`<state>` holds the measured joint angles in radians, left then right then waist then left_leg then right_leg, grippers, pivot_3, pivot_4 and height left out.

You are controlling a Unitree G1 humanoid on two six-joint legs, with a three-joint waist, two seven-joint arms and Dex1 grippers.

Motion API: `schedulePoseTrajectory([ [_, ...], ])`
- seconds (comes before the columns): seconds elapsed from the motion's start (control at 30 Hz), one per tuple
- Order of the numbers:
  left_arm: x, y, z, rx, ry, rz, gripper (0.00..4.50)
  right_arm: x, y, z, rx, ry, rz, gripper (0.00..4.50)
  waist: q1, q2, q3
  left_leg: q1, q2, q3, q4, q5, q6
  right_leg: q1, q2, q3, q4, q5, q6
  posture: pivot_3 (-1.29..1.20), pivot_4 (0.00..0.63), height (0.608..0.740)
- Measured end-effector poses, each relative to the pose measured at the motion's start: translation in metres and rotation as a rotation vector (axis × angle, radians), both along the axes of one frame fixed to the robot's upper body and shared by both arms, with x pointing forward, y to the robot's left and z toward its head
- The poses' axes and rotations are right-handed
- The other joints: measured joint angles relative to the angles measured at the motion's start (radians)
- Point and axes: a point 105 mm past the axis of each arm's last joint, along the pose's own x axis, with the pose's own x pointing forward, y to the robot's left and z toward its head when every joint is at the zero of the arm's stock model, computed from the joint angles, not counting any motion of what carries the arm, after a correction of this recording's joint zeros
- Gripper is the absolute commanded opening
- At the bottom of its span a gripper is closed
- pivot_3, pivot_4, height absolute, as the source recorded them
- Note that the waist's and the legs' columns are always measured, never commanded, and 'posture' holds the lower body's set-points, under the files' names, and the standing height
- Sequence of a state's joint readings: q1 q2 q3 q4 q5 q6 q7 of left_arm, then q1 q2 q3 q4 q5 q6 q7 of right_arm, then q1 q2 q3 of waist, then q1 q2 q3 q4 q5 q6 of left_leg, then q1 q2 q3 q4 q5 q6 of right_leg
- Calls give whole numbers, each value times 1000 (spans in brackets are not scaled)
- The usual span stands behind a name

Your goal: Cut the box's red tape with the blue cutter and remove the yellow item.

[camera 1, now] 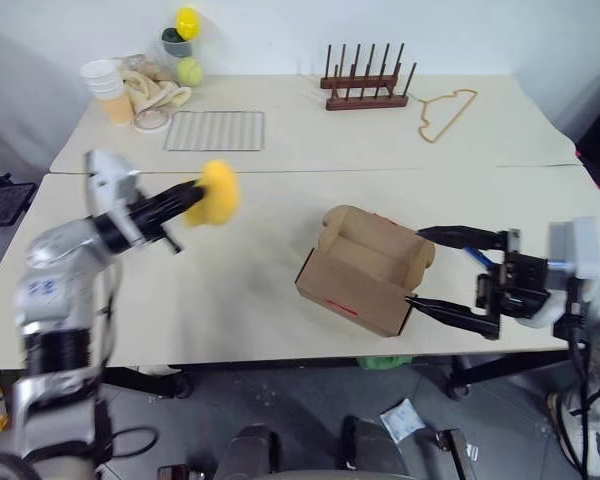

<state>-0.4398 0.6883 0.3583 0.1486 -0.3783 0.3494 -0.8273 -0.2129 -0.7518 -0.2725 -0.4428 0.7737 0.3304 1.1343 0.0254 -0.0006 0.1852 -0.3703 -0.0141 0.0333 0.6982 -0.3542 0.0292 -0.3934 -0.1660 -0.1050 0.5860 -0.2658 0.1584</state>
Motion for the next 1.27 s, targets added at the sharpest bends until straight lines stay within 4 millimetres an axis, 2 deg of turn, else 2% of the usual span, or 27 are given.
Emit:
schedulePoseTrajectory([
  [0.07, -6, 12, -15, 17, 46, 57, 28, 4, 4, 1, 4, -5, 16, 4500, 11, 0, 0, 0, 0, -1, 1, 0, 1, 1, -1, 0, 0, 0, 0, 0, 150, 740],
  [0.1, -8, 15, -21, 19, 74, 71, 459, 6, 5, -1, -2, -2, 13, 4500, 16, 0, 0, 0, 0, -1, 1, -1, 1, 1, -1, 0, 0, 0, 0, 0, 150, 740],
  [0.17, -20, 20, -38, 18, 135, 79, 905, 13, 2, -6, -6, 9, -4, 4500, 15, 0, 0, 0, 0, 1, 1, -2, 2, 0, -1, 0, 0, 0, 0, 0, 150, 740],
  [0.23, -28, 18, -47, -11, 170, 68, 1549, 21, -3, -11, 2, 27, -36, 4500, 14, -1, 0, 0, 1, 1, 1, -3, 1, -1, -1, -1, 0, 0, 0, 0, 150, 740],
  [0.3, -32, 14, -40, -54, 175, 37, 2038, 25, -6, -14, 5, 26, -56, 4500, 13, -1, 0, 0, 2, 1, 1, -3, 0, -1, 0, -1, 1, 0, 0, 0, 150, 740],
  [0.37, -37, 10, -24, -49, 142, 2, 2589, 29, -9, -16, 8, 22, -71, 4500, 7, 0, 0, 0, 3, 1, 1, -3, 0, -1, 0, -1, 1, 0, 0, 0, 150, 740],
  [0.47, -43, 21, -6, -28, 87, 13, 3420, 34, -14, -18, 22, 35, -83, 4500, -5, 0, 0, 1, 3, 3, 0, -3, 0, -1, 1, -1, 1, 0, 0, 0, 150, 740],
  [0.57, -52, 31, 5, -30, 55, 10, 3420, 35, -17, -19, 30, 48, -78, 4500, -16, 0, 0, 1, 4, 4, 0, -4, -1, -2, 2, -1, 1, 0, -1, 0, 150, 740],
  [0.67, -60, 45, 6, -20, 65, 43, 3973, 35, -19, -19, 25, 42, -68, 4500, -24, 0, 0, 1, 5, 4, -1, -4, -1, -3, 2, -2, 1, 0, -1, 0, 150, 740],
  [0.73, -69, 52, -2, 19, 84, 57, 4485, 35, -21, -17, 22, 31, -70, 4500, -27, 1, 0, 1, 5, 5, -1, -5, -1, -3, 2, -2, 1, 0, -1, 0, 150, 740],
  [0.83, -90, 65, -20, 104, 145, 74, 4485, 35, -29, -15, 5, 13, -91, 4500, -30, 1, 1, 1, 6, 7, -1, -7, -1, -4, 2, -2, 0, -1, -1, 0, 150, 740],
  [0.93, -109, 82, -18, 136, 145, 114, 4485, 30, -40, -15, -27, 8, -109, 4500, -27, 1, 1, 1, 8, 7, -1, -8, -1, -4, 3, -3, 0, -1, -2, 0, 150, 740],
  [1.0, -131, 91, -21, 152, 170, 131, 4485, 24, -46, -24, -73, 29, -103, 4500, -27, 1, 1, 1, 8, 7, -1, -9, -1, -4, 3, -3, -1, -1, -2, 0, 150, 740],
  [1.07, -148, 95, -32, 151, 202, 145, 4485, 19, -53, -38, -107, 69, -110, 4500, -27, 2, 1, 2, 8, 9, -1, -11, 0, -4, 2, -3, -1, -1, -2, 0, 150, 740],
  [1.17, -149, 95, -47, 108, 192, 190, 4485, 17, -62, -58, -163, 67, -133, 4500, -17, 2, 1, 2, 8, 10, 1, -11, 1, -2, 1, -4, -2, -1, -2, 0, 150, 740],
  [1.27, -138, 79, -48, 94, 145, 184, 4485, 19, -67, -66, -174, 43, -178, 4500, -9, 3, 1, 3, 8, 10, 1, -11, 1, -2, 1, -3, -2, 0, -5, 0, 150, 740],
])
